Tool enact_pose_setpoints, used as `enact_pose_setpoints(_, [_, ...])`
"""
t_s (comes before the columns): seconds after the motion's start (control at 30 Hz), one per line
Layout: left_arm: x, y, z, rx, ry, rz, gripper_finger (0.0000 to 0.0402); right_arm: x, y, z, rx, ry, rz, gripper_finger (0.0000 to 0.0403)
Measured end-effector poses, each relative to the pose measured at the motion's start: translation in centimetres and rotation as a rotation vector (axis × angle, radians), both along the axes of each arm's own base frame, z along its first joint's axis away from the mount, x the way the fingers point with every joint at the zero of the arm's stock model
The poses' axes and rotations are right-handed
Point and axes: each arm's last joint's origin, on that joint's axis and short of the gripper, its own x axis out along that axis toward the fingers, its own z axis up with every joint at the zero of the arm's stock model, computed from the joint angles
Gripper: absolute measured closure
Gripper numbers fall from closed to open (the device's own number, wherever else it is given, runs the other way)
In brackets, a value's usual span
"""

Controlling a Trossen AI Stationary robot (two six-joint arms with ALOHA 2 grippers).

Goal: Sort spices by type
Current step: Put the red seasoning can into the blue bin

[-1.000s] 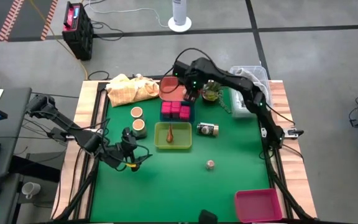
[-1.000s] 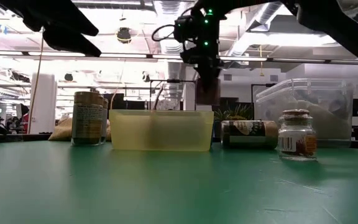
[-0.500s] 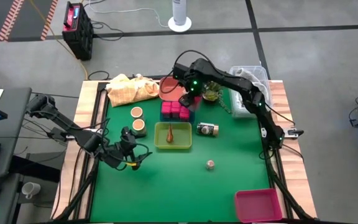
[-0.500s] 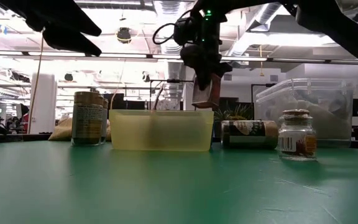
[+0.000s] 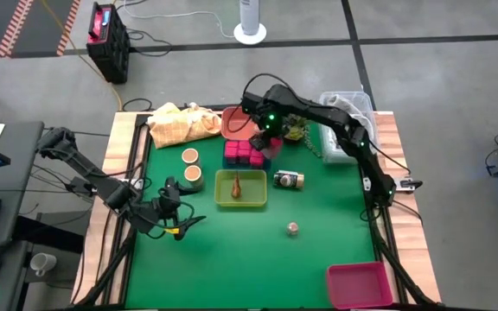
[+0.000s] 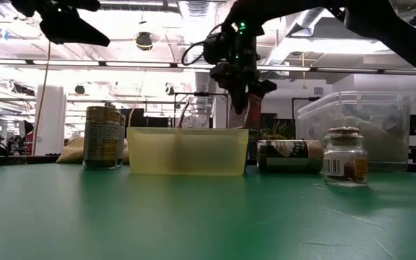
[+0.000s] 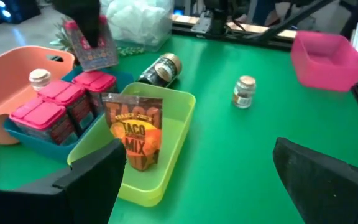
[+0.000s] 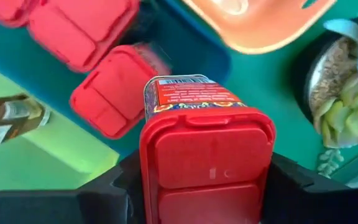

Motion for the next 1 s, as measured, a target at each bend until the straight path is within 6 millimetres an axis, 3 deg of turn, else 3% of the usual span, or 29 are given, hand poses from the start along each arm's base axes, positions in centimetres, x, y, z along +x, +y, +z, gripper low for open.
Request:
enact_pose_setpoints(0.2, [-0.2, -0.1, -0.2, 0.014, 0.018, -0.008, 0.0013, -0.1, 0.0, -0.4, 0.006, 0.015, -0.001, 0.017])
enact_pose_setpoints(0.57, [-0.2, 0.0, -0.3, 0.014, 0.025, -0.005, 0.0013, -0.5, -0.6, 1.3, -0.09, 0.0, -0.021, 0.017])
enact_pose_setpoints(0.77, [-0.2, 0.0, -0.3, 0.01, 0.025, -0.004, 0.0013, -0.6, -0.7, 1.3, -0.079, -0.005, -0.027, 0.017])
enact_pose_setpoints(1.0, [-0.2, 0.0, -0.3, 0.004, 0.024, -0.002, 0.0013, -0.6, 0.1, -0.8, -0.018, 0.061, -0.021, 0.0171])
